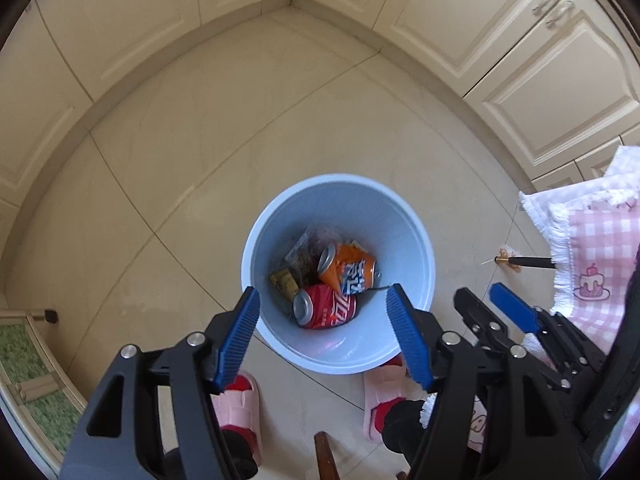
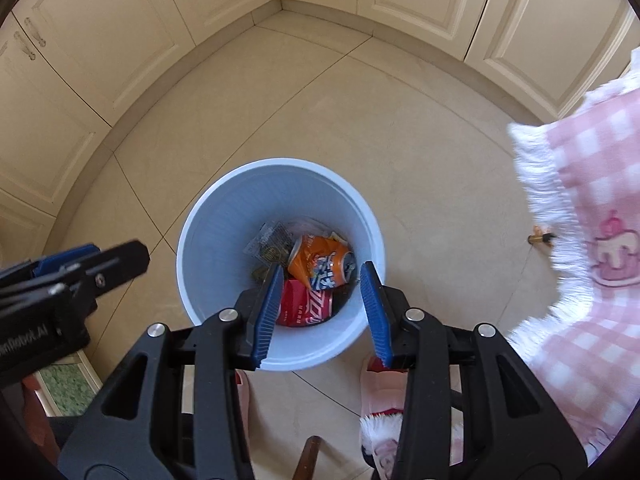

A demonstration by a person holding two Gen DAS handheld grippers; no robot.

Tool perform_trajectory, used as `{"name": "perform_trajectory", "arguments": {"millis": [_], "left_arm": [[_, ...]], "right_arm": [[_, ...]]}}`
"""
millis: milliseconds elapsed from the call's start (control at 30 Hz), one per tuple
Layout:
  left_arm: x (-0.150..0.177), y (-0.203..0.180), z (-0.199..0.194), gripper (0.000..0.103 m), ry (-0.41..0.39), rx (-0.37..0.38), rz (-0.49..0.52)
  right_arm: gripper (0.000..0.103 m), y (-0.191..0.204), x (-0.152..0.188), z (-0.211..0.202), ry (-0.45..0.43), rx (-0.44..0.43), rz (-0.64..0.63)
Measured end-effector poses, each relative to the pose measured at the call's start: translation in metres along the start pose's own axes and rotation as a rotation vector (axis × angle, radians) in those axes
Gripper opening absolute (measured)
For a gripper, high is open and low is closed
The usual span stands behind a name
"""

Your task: Collect trash

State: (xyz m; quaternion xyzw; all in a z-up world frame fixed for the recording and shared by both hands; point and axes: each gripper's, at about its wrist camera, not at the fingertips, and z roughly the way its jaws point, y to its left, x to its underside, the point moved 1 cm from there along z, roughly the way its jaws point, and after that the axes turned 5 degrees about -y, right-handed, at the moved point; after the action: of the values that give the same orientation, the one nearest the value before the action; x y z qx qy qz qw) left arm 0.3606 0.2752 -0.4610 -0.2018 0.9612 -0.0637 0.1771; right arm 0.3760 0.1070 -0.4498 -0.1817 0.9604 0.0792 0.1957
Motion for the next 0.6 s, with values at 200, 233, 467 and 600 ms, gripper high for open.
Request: {"name": "perform_trajectory", "arguments": {"millis": [200,233,467,600], "left_arm": [[0.009,-0.013,-0.064,0.065,-0.144,0.011,0.039],[0.011,-0.017,-0.078,0.065,-0.170,0.012,0.048],[0.038,-0.060,-0.211,0.072,-0.415,0.069,0.137],[0.061,-0.089,-0.285,0.078,-0.561,0.056,0.217]], "right_arm": [[0.047,-0.008,-0.003,-0.069,-0.101,0.029,-0.031],[0.048,-0.011,-0.003,-0.086,-0.123,0.037,-0.031],[0.056,-0.017,0.007,-0.218,-0.307,0.095,-0.075],[0.063,-0.021,0.025,-0.306,-0.457,0.128,-0.098]]}}
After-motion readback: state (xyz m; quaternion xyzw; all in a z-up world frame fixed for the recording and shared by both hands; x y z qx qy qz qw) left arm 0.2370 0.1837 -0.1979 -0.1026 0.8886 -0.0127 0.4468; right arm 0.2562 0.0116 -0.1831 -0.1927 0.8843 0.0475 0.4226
